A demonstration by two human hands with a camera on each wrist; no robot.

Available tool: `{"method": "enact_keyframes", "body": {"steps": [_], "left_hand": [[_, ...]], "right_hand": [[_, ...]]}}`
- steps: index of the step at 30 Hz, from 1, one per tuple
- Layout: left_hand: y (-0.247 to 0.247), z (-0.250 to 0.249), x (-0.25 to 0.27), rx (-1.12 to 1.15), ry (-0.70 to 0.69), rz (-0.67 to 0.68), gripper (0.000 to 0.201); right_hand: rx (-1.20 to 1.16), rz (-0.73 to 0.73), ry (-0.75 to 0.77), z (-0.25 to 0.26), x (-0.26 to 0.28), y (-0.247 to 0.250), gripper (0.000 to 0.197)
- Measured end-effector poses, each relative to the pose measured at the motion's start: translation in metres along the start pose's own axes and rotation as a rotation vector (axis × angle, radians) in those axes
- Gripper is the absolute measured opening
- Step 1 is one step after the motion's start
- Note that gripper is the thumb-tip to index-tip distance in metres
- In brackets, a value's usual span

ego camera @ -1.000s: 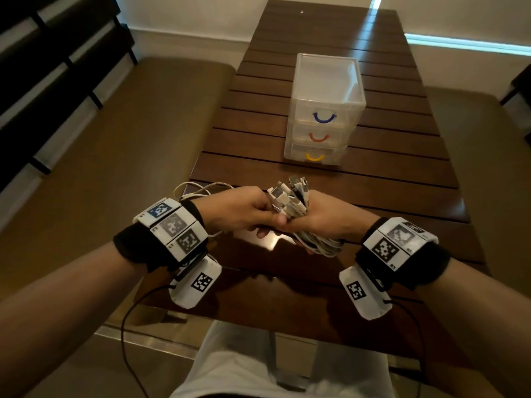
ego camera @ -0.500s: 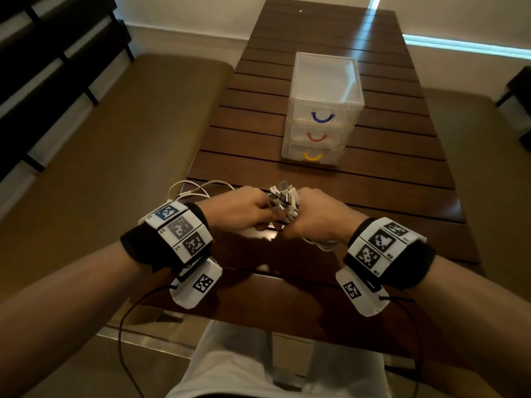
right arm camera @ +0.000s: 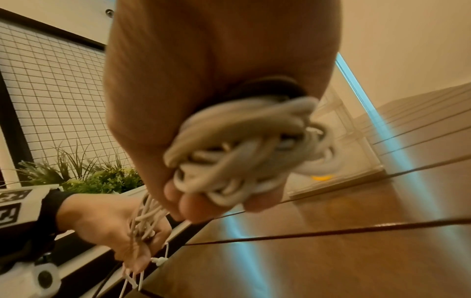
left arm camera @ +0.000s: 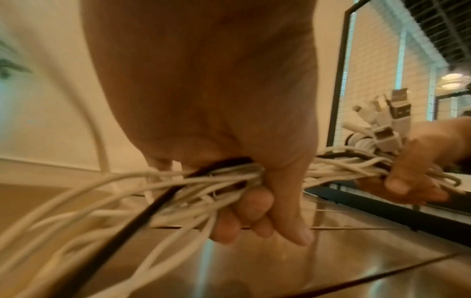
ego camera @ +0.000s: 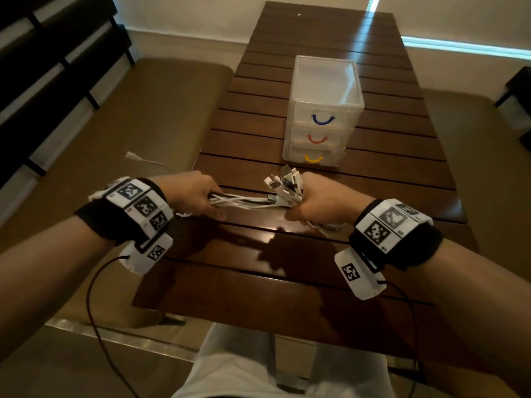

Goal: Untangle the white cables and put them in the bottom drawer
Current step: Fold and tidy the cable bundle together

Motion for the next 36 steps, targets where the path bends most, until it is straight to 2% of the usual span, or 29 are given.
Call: {"method": "enact_keyframes", "body": {"steps": [2,5,7,9,12,15,16,17,19,20,21,23,25,28,31,34,36], "left_hand": [[0.004,0.018,0.0,-0.018,0.041,-0.029,0.021],[0.004,0.052,0.004,-0.149,0.186,-0.023,0.029],[0.005,0.075,0.012,-0.254,0.289,-0.07,0.04],[0.009,0.09,0.021,-0.27,0.324,-0.155,0.036],[0.032,0.097,0.036,-0.186,0.246,-0.37,0.025],[0.063,0.098,0.056,0.195,0.089,-0.535,0.013],[0.068,0.098,0.062,0.316,0.046,-0.539,0.011],[0.07,0.094,0.066,0.404,0.006,-0.529,0.019],[0.061,0.086,0.068,0.495,-0.043,-0.481,0.055],[0.051,0.08,0.066,0.535,-0.056,-0.449,0.064],[0.038,0.077,0.062,0.598,-0.053,-0.415,0.065],[0.014,0.069,0.051,0.75,-0.015,-0.385,0.051],[-0.003,0.066,0.042,0.727,0.013,-0.38,0.038],[-0.018,0.06,0.035,0.605,0.032,-0.352,0.034],[-0.015,0.051,0.028,0.688,0.059,-0.383,0.024],[-0.009,0.045,0.024,0.863,0.055,-0.39,0.035],[-0.007,0.044,0.026,0.996,0.019,-0.322,0.048]], "right_hand": [[-0.019,-0.028,0.007,0.007,-0.003,0.001,0.013],[-0.008,-0.057,0.025,0.013,-0.005,0.005,0.011],[-0.001,-0.091,0.038,0.014,-0.006,0.01,0.012],[-0.009,-0.133,0.042,0.012,-0.007,0.016,0.013],[-0.026,-0.17,0.044,0.012,-0.007,0.023,0.009],[-0.012,-0.2,0.063,0.009,-0.008,0.03,0.007],[0.001,-0.214,0.062,0.006,-0.009,0.033,0.008],[0.013,-0.231,0.054,0.002,-0.009,0.035,0.011],[0.056,-0.242,0.031,-0.006,-0.009,0.036,0.013],[0.089,-0.233,0.017,-0.01,-0.009,0.034,0.01],[0.129,-0.219,0.004,-0.013,-0.007,0.031,0.008],[0.221,-0.197,-0.017,-0.019,-0.003,0.027,0.011],[0.293,-0.177,-0.025,-0.025,0.003,0.024,0.016],[0.347,-0.154,-0.038,-0.037,0.009,0.025,0.016],[0.35,-0.145,-0.037,-0.045,0.013,0.025,0.016],[0.325,-0.13,-0.043,-0.051,0.018,0.023,0.014],[0.33,-0.107,-0.067,-0.057,0.021,0.021,0.012]]}}
Point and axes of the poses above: each hand's wrist, its own x-axis away from the middle knuckle, its own y-axis out of the back of the hand, z = x × y, the point moved 4 cm from there along -x, towards the middle knuckle, and after that the axes turned 10 degrees about -z, right-handed, at the moved point
